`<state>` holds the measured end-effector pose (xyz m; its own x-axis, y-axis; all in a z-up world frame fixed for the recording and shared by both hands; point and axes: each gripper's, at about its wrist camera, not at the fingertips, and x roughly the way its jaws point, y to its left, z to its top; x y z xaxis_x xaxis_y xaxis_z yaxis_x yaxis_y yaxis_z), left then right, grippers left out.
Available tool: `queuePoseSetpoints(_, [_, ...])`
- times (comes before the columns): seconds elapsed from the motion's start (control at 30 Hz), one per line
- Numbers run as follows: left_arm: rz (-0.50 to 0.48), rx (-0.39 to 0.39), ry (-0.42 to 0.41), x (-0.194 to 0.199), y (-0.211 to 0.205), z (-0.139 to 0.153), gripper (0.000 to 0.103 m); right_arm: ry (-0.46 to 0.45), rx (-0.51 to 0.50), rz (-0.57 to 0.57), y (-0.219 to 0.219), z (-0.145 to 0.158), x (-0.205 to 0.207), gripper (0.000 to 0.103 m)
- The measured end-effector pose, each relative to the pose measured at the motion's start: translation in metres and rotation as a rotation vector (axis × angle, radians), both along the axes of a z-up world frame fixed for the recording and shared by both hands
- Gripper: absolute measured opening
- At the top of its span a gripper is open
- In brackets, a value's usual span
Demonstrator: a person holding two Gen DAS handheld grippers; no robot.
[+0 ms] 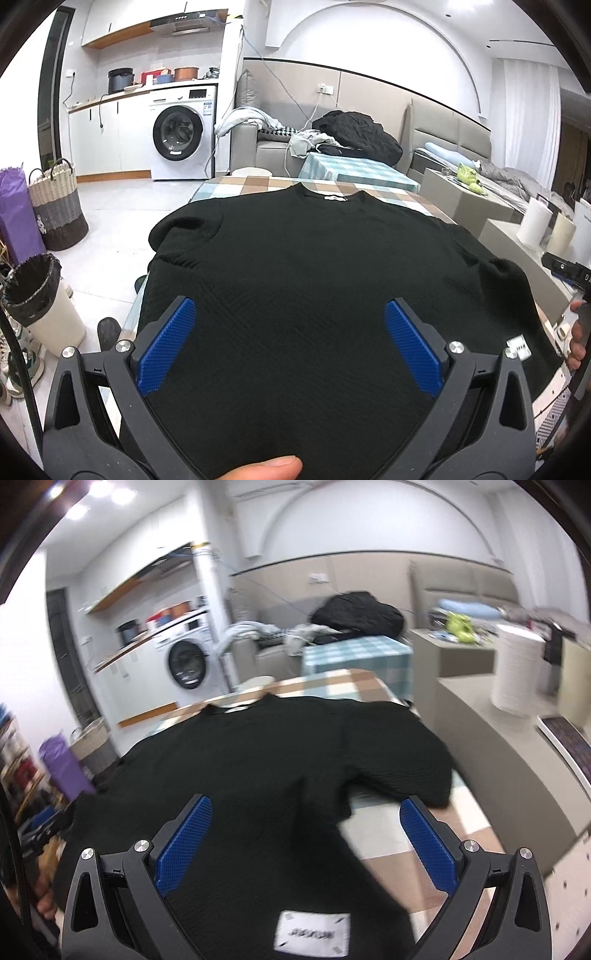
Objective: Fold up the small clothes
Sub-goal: 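Grasp the sweater side with the right gripper and fold it toward the middle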
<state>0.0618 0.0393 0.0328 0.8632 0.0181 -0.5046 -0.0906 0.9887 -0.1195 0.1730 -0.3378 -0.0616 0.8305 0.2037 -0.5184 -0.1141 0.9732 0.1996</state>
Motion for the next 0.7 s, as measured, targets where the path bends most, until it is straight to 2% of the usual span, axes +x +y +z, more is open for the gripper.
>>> queuePoseSetpoints(0.13, [0.017, -0.015, 0.031, 0.021, 0.012, -0.001, 0.102, 0.066, 0.077, -0.067, -0.031, 0.000, 0.022, 0.103])
queuePoseSetpoints(0.27, [0.016, -0.035, 0.063, 0.045, 0.020, -0.006, 0.094, 0.138, 0.165, -0.124, -0.063, -0.010, 0.043, 0.101])
queuePoseSetpoints(0.33, [0.007, -0.044, 0.071, 0.054, 0.024, -0.007, 0.090, 0.186, 0.225, -0.160, -0.080, -0.021, 0.055, 0.092])
queuePoseSetpoints(0.43, [0.004, -0.052, 0.071, 0.066, 0.029, -0.008, 0.090, 0.263, 0.317, -0.192, -0.101, -0.038, 0.067, 0.084])
queuePoseSetpoints(0.53, [0.003, -0.053, 0.079, 0.080, 0.029, -0.010, 0.090, 0.325, 0.382, -0.216, -0.113, -0.053, 0.077, 0.082])
queuePoseSetpoints(0.6, [0.010, -0.050, 0.088, 0.086, 0.030, -0.013, 0.090, 0.353, 0.408, -0.223, -0.118, -0.061, 0.082, 0.081])
queuePoseSetpoints(0.7, [0.015, -0.051, 0.104, 0.094, 0.029, -0.016, 0.090, 0.371, 0.395, -0.243, -0.122, -0.069, 0.094, 0.078])
